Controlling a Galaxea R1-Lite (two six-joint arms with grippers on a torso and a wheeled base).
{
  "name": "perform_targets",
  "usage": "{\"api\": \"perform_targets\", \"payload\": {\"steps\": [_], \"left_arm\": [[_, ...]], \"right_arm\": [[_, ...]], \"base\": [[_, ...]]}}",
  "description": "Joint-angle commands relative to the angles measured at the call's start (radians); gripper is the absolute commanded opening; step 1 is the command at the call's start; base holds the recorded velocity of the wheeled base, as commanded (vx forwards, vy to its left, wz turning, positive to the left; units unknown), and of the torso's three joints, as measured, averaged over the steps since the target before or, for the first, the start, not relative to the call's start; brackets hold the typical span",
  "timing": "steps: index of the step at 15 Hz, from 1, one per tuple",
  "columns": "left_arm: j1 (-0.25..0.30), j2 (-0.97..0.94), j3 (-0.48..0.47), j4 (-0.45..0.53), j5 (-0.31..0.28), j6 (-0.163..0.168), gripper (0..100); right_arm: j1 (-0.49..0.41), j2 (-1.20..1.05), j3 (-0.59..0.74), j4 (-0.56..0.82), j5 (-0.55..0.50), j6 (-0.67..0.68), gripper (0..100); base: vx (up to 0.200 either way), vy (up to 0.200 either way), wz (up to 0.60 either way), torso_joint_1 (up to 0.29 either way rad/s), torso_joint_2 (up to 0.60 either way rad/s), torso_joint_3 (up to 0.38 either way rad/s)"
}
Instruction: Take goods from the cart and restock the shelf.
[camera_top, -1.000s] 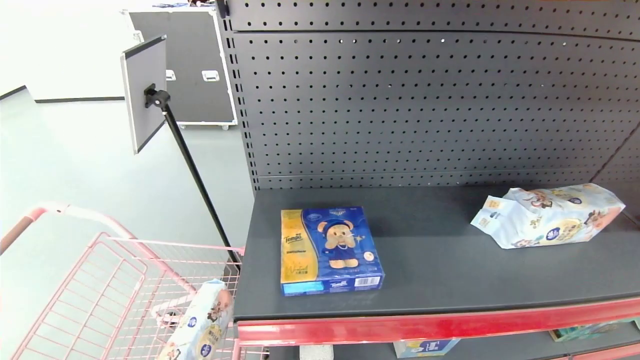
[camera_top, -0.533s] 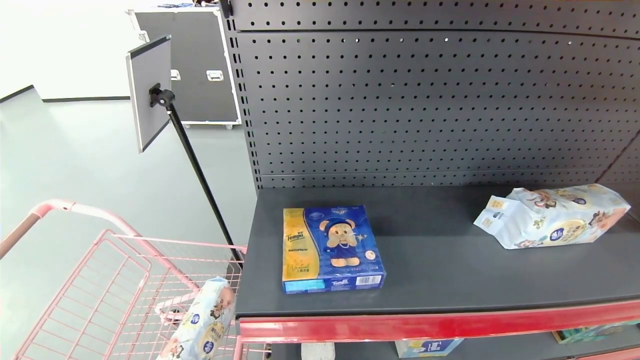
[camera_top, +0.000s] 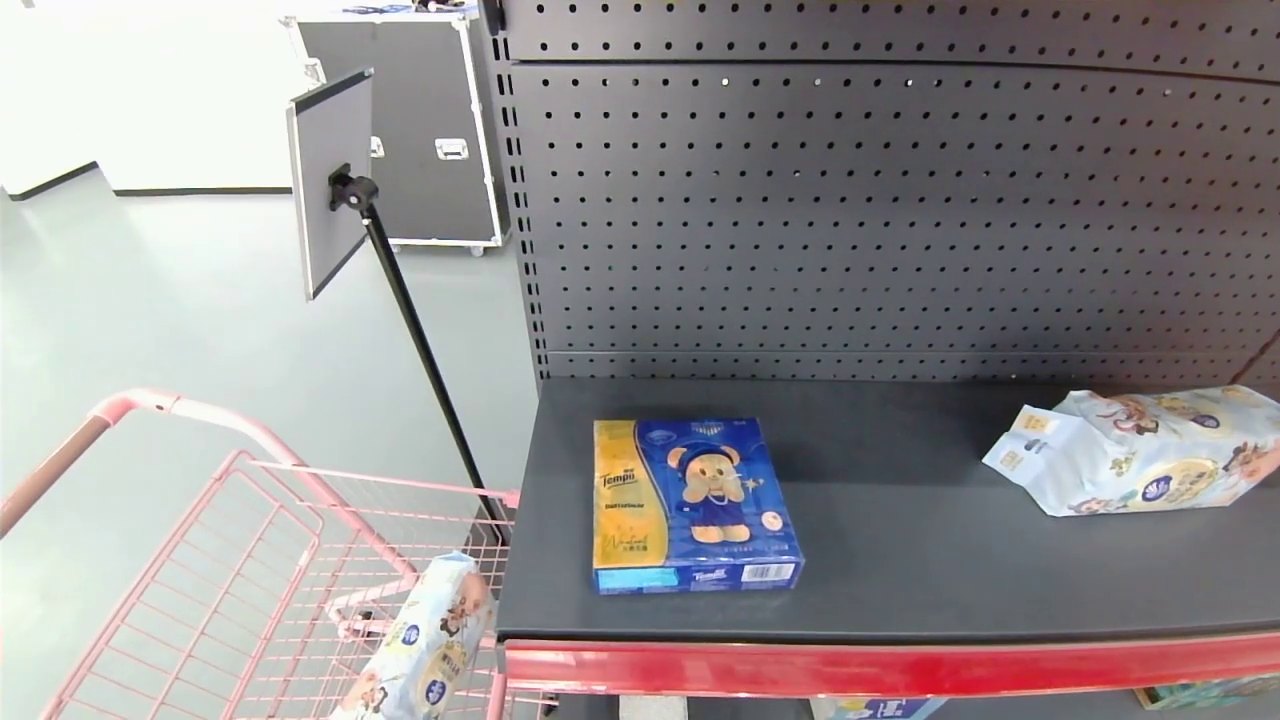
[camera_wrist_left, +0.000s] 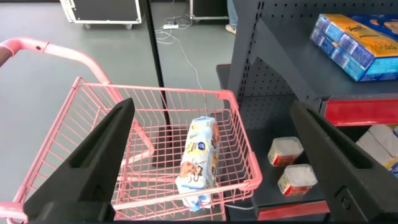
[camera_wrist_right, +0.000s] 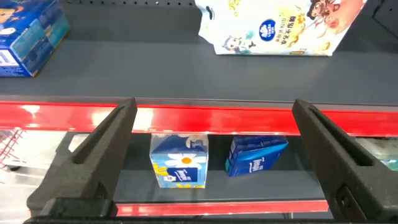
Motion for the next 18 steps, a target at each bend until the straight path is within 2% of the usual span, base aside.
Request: {"api": "perform_targets", "payload": {"steps": [1,6,9,17,18], "left_arm": [[0.000,0.001,0.000,0.000,0.000,0.000,100],[0.000,0.001,0.000,0.000,0.000,0.001,100],[0.000,0.001,0.000,0.000,0.000,0.001,100],[0.000,0.001,0.000,0.000,0.000,0.003,100],[0.000,0.001,0.000,0.000,0.000,0.001,100]], "right_arm": [[0.000,0.000,0.000,0.000,0.000,0.000,100],[0.000,0.000,0.000,0.000,0.000,0.000,100],[0.000,0.001,0.000,0.000,0.000,0.000,100],[0.000,0.000,0.000,0.000,0.000,0.000,100],[0.000,0.000,0.000,0.000,0.000,0.000,100]], "base": [[0.000,0.000,0.00,0.000,0.00,0.000],[0.000,0.000,0.00,0.000,0.00,0.000],[-0.200,0.000,0.00,0.004,0.00,0.002],[0.000,0.000,0.00,0.000,0.00,0.000],[0.000,0.200,0.00,-0.002,0.00,0.002]]}}
